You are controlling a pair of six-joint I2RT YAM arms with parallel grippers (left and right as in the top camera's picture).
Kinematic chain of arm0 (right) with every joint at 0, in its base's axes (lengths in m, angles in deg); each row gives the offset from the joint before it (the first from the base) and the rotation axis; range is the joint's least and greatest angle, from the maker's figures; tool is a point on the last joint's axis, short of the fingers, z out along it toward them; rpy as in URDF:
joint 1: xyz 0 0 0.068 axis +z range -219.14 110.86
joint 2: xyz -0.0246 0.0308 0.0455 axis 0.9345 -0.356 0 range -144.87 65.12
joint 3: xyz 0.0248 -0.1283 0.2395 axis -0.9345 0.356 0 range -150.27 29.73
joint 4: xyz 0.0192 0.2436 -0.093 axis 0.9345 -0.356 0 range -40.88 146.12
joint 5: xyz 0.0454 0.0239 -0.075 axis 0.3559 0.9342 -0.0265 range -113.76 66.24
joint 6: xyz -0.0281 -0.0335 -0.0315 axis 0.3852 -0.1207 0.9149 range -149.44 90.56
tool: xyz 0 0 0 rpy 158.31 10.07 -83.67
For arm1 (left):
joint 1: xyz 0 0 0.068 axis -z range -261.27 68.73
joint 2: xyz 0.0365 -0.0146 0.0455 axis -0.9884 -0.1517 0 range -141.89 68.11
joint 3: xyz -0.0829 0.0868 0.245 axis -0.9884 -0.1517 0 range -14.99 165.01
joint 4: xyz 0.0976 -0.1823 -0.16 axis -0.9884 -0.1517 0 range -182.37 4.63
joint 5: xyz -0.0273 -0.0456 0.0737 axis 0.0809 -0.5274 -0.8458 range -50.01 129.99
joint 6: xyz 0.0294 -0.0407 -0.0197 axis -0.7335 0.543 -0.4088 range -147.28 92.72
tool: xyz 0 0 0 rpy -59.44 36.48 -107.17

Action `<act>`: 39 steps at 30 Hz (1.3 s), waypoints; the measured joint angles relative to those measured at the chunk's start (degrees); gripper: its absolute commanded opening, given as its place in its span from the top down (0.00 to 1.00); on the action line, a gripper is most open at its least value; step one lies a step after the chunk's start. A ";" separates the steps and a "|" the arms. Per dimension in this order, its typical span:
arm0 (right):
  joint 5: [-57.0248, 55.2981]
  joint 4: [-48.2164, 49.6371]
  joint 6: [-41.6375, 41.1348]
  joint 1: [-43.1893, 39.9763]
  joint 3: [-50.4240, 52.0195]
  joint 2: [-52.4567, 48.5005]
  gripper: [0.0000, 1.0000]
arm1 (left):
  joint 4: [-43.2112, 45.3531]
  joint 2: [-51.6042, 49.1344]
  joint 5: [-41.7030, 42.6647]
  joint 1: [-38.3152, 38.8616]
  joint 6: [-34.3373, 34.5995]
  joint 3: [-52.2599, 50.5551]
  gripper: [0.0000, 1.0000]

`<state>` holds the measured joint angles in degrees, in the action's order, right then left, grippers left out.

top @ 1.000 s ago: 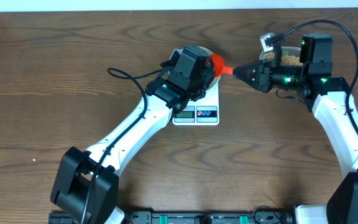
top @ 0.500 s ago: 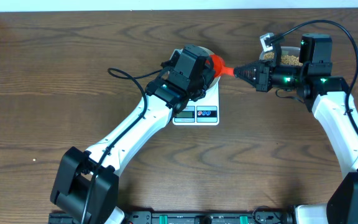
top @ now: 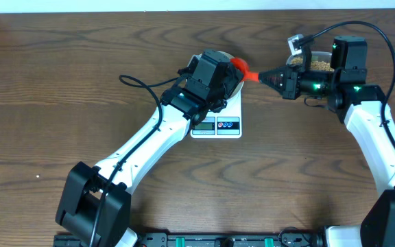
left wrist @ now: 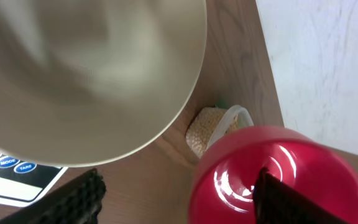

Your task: Scoop item into bowl and weigh 50g on scale

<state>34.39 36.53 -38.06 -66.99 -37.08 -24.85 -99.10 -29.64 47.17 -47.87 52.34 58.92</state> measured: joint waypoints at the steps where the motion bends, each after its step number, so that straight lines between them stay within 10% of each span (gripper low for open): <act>1: -0.17 0.00 -0.33 -0.33 0.00 0.00 0.99 | 0.00 0.00 -0.02 0.00 -0.37 0.00 0.18; 18: -1.38 0.00 -1.90 -9.64 0.00 0.00 0.99 | -5.09 0.72 -0.57 -4.15 -46.95 0.00 0.19; 22: -1.44 -0.02 -1.90 -10.08 0.00 0.00 0.99 | -7.87 3.69 1.14 -4.11 -58.45 0.00 0.35; 27: -2.71 -0.57 -1.88 -10.08 0.00 0.00 0.99 | -15.58 7.39 1.99 -4.11 -66.86 0.04 0.92; 39: -5.03 -0.02 -2.82 -10.71 0.00 0.00 0.99 | -21.94 7.63 3.26 -1.75 -70.64 -4.81 0.93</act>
<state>29.36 36.51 -40.88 -77.70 -37.08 -24.85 -121.05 -22.02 50.43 -49.61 -18.30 54.11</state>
